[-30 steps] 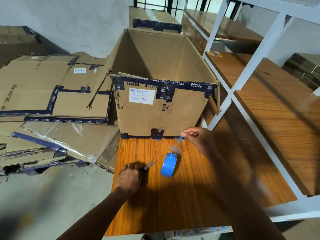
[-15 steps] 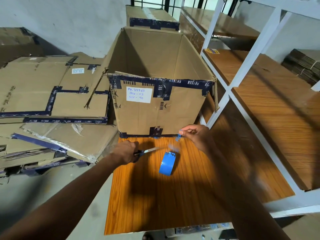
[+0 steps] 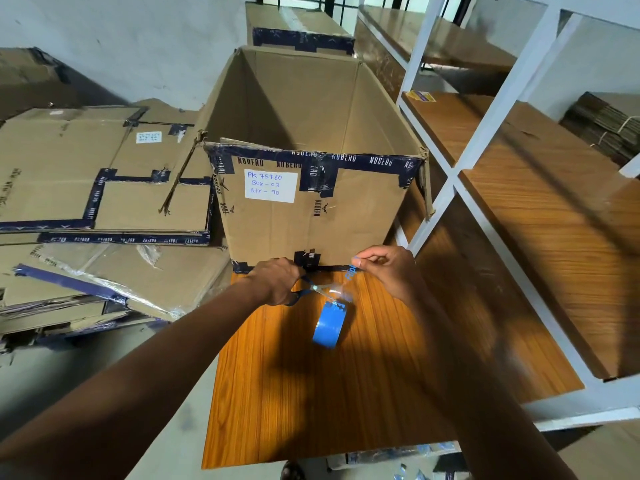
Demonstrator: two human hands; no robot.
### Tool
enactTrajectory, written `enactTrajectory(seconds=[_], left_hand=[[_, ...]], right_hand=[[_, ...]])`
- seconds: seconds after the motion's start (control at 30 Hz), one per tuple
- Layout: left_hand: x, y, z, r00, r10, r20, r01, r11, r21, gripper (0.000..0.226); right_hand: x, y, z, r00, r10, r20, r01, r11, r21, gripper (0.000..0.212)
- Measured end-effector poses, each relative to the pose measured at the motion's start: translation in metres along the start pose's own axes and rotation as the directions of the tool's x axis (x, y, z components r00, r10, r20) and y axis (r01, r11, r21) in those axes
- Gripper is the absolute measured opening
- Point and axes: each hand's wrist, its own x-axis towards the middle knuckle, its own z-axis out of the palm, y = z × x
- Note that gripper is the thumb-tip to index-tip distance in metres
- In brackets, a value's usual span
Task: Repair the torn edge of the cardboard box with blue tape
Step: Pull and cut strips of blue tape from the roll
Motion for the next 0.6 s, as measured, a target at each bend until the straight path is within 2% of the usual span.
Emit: enactTrajectory(seconds=[0.27, 0.43, 0.6], left_hand=[[0.007, 0.006, 0.003, 0.999, 0.03, 0.012, -0.031, 0.995, 0.1, 0.056], [0.004, 0.003, 0.0, 1.0, 0.029, 0.0, -0.029, 0.993, 0.112, 0.037], [-0.001, -0.025, 0.008, 0.993, -0.107, 0.055, 0.109, 0.993, -0.043, 0.035]], right_hand=[[0.003, 0.001, 0.001, 1.0, -0.019, 0.0, 0.019, 1.0, 0.02, 0.012], [0.003, 0.0, 0.001, 1.0, -0.014, 0.007, 0.013, 0.999, 0.04, 0.011], [0.005, -0.006, -0.006, 0.998, 0.029, -0.058, -0.021, 0.99, 0.141, 0.009]])
